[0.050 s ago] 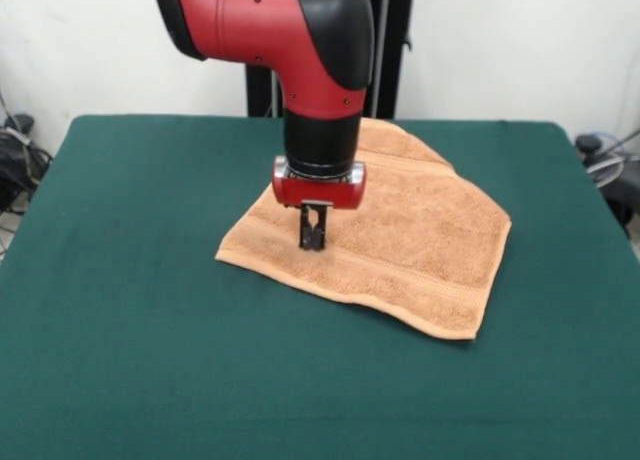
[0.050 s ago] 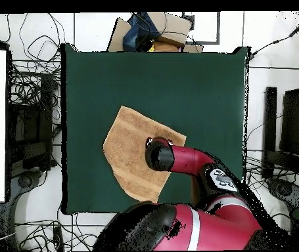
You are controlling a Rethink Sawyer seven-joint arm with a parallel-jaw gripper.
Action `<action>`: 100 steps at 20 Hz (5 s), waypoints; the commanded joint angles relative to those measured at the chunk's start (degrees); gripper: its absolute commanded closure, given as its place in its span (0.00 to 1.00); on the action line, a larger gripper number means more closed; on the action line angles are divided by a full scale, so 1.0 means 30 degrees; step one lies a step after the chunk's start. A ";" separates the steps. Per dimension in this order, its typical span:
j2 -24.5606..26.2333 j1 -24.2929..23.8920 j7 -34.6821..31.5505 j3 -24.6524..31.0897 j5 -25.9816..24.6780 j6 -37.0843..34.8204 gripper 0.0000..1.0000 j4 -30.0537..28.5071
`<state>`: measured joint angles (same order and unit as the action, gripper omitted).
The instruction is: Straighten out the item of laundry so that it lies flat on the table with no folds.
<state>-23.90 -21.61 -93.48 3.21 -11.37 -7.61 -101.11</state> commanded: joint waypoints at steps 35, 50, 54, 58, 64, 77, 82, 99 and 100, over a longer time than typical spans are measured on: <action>0.1429 -0.4025 0.0490 0.2845 -0.4261 -0.2715 1.00 0.4577; 0.1838 -0.5375 0.1978 0.3665 -0.5000 -0.3267 1.00 0.5269; 0.1992 -0.6110 0.2556 0.4301 -0.5165 -0.3967 1.00 0.5702; 0.2156 -0.6813 0.3134 0.4900 -0.5524 -0.4694 1.00 0.6246; 0.2470 -0.7547 0.3617 0.5696 -0.6125 -0.5561 1.00 0.7088; 0.1705 -0.6377 -0.0082 0.4991 -0.6391 -0.4100 1.00 0.5328; 0.1283 -0.5930 -0.0762 0.4643 -0.6642 -0.3594 1.00 0.5101; 0.2452 -0.9050 0.4059 0.7141 -0.7614 -0.6033 1.00 0.6636; 0.2478 -0.9163 0.4181 0.7265 -0.7667 -0.6144 1.00 0.6673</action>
<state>-21.15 -45.48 -93.46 22.91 -26.14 -29.49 -89.70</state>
